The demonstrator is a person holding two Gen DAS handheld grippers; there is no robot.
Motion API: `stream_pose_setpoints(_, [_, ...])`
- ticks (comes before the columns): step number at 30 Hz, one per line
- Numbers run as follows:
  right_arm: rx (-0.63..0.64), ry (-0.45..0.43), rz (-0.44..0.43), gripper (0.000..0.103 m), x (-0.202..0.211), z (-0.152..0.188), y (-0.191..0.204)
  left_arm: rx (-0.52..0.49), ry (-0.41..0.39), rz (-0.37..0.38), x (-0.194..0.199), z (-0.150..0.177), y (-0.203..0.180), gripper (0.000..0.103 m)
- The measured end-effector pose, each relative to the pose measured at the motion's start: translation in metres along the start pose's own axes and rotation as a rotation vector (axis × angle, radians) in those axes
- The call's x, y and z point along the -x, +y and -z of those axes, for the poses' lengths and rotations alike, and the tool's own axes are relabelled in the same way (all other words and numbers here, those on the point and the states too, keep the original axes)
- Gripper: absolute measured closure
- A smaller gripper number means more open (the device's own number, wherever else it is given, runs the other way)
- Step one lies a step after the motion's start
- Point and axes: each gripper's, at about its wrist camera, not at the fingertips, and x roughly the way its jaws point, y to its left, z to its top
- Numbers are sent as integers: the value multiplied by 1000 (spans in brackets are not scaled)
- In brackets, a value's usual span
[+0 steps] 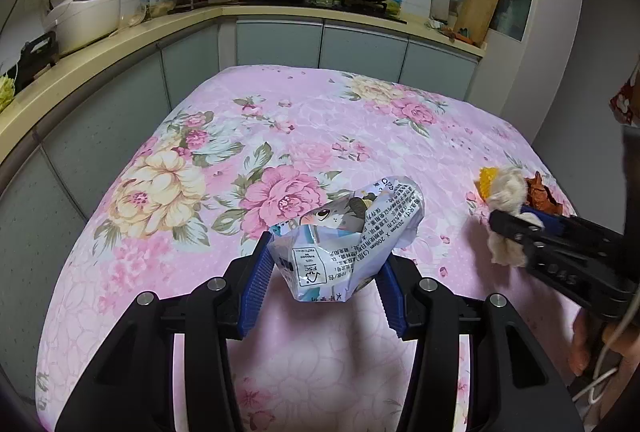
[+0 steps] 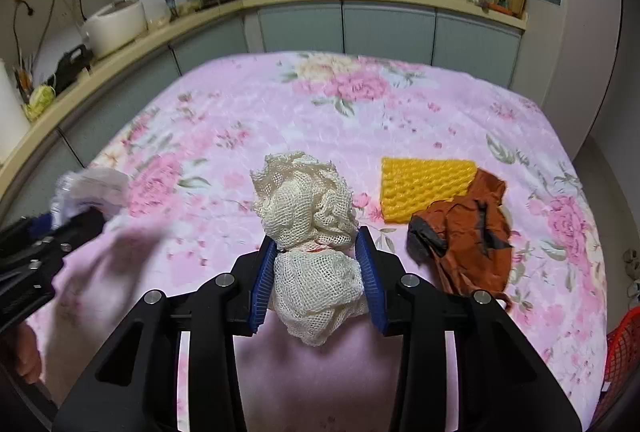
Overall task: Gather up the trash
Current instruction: 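Carry the wrapper and mesh cloths with both tools over the red basket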
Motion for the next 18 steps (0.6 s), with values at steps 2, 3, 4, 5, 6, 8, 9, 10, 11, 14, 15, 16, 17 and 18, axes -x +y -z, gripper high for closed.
stream_pose_setpoints(2, [-12,-19,-12,65,10,0,-1,7,-7,-2,3,0,1,56])
stream_pose_setpoints(3, [-18,-33,-19,65,18,1,-2,12,-13,-1,6,0,1,56])
stream_pose_setpoints(4, [-25,-46,-25,65,25,1,-3,14,-17,-1,8,0,2,56])
stream_pose_setpoints(5, [-29,-55,-30,65,30,2,-4,16,-24,-1,11,0,2,56])
stream_pose_setpoints(6, [-36,-69,-37,65,38,2,-5,19,-30,-1,14,0,2,56])
stream_pose_setpoints(8, [-47,-92,-47,65,52,5,-8,21,-40,1,19,0,1,56])
stream_pose_setpoints(9, [-55,-105,-52,65,60,6,-10,21,-48,2,22,-1,0,56])
stream_pose_setpoints(10, [-64,-117,-57,65,67,7,-12,20,-55,3,25,-1,-1,56])
stream_pose_setpoints(11, [-71,-125,-59,65,72,8,-14,19,-60,4,27,-1,-2,56])
stream_pose_setpoints(14, [-101,-155,-70,65,91,11,-23,15,-71,10,33,-2,-7,56])
stream_pose_setpoints(15, [-110,-166,-70,65,98,12,-26,12,-75,12,36,-2,-9,56])
stream_pose_setpoints(16, [-118,-175,-70,65,104,13,-30,11,-77,13,37,-3,-9,56])
stream_pose_setpoints(17, [-124,-183,-69,65,109,13,-33,10,-80,16,39,-3,-11,56])
stream_pose_setpoints(18, [-127,-190,-66,65,113,15,-36,9,-84,18,41,-4,-13,56])
